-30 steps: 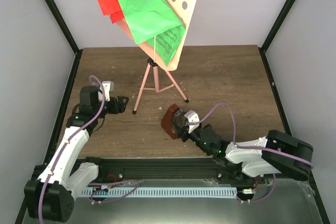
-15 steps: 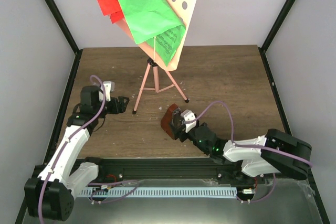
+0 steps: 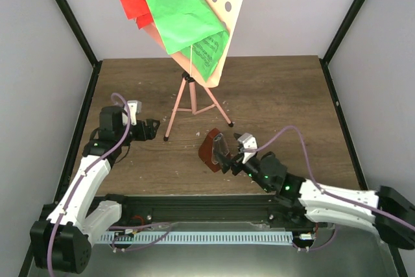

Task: Pack up the instrument practice props

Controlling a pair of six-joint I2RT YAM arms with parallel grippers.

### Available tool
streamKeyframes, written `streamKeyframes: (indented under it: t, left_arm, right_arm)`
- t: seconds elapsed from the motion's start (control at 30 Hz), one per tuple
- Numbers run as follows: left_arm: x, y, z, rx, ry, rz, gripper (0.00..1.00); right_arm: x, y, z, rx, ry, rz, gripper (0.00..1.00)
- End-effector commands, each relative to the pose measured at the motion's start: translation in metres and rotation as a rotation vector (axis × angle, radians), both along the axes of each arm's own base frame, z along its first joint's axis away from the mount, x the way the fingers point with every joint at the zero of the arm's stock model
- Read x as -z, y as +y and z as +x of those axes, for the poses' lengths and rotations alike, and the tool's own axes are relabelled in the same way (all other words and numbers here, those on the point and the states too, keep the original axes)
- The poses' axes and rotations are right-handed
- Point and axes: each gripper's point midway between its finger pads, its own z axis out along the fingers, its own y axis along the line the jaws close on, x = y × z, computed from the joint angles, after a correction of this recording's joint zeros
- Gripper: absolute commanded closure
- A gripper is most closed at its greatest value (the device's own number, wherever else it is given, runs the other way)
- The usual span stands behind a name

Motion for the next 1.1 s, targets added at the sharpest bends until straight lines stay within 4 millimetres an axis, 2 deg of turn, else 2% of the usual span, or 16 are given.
streamKeyframes:
  t: [0.0, 0.1, 0.17, 0.2, 0.3, 0.4, 0.43, 0.5, 0.6, 0.73, 0.87, 0.97, 1.07]
  left_arm:
    - [-0.013, 0.000, 0.002, -0.004, -0.033, -0.001, 0.17]
    - [-0.017, -0.009, 0.001, 0.033, -0.048, -0.023, 0.18]
    - [-0.019, -0.014, -0.001, 0.046, -0.054, -0.020, 0.18]
    - [-0.019, -0.014, -0.001, 0.038, -0.056, -0.015, 0.18]
    - [-0.019, -0.016, -0.003, -0.005, -0.038, -0.051, 0.18]
    - [-0.013, -0.026, -0.010, -0.055, 0.018, -0.161, 0.16]
    - [-0.009, -0.029, -0.013, -0.065, 0.042, -0.201, 0.14]
    - [-0.013, -0.039, -0.019, -0.066, 0.061, -0.279, 0.10]
    - [-0.034, -0.047, -0.025, -0.051, 0.026, -0.343, 0.06]
    - [-0.063, -0.058, -0.032, 0.016, -0.027, -0.357, 0.06]
    - [-0.069, -0.097, -0.040, 0.231, 0.017, -0.338, 0.16]
    - [-0.073, -0.139, -0.050, 0.425, 0.030, -0.338, 0.18]
    - [-0.076, -0.170, -0.054, 0.532, -0.011, -0.253, 0.18]
  right_arm:
    - [-0.030, -0.010, -0.017, -0.055, 0.012, 0.030, 0.00]
    - [-0.078, -0.028, -0.013, 0.012, 0.017, 0.136, 0.00]
    - [-0.098, -0.044, -0.003, 0.093, 0.058, 0.181, 0.00]
    - [-0.107, -0.050, 0.002, 0.128, 0.083, 0.198, 0.00]
    - [-0.111, -0.062, 0.024, 0.214, 0.185, 0.189, 0.00]
    - [-0.102, -0.071, 0.045, 0.229, 0.301, 0.189, 0.00]
    - [-0.097, -0.079, 0.056, 0.246, 0.350, 0.211, 0.00]
    - [-0.083, -0.084, 0.065, 0.232, 0.433, 0.223, 0.00]
    - [-0.054, -0.114, 0.084, 0.299, 0.550, 0.266, 0.00]
    - [-0.023, -0.142, 0.094, 0.338, 0.673, 0.309, 0.00]
    - [-0.004, -0.163, 0.096, 0.430, 0.745, 0.291, 0.00]
    - [-0.002, -0.167, 0.093, 0.446, 0.746, 0.278, 0.00]
    - [-0.004, -0.166, 0.086, 0.432, 0.734, 0.283, 0.00]
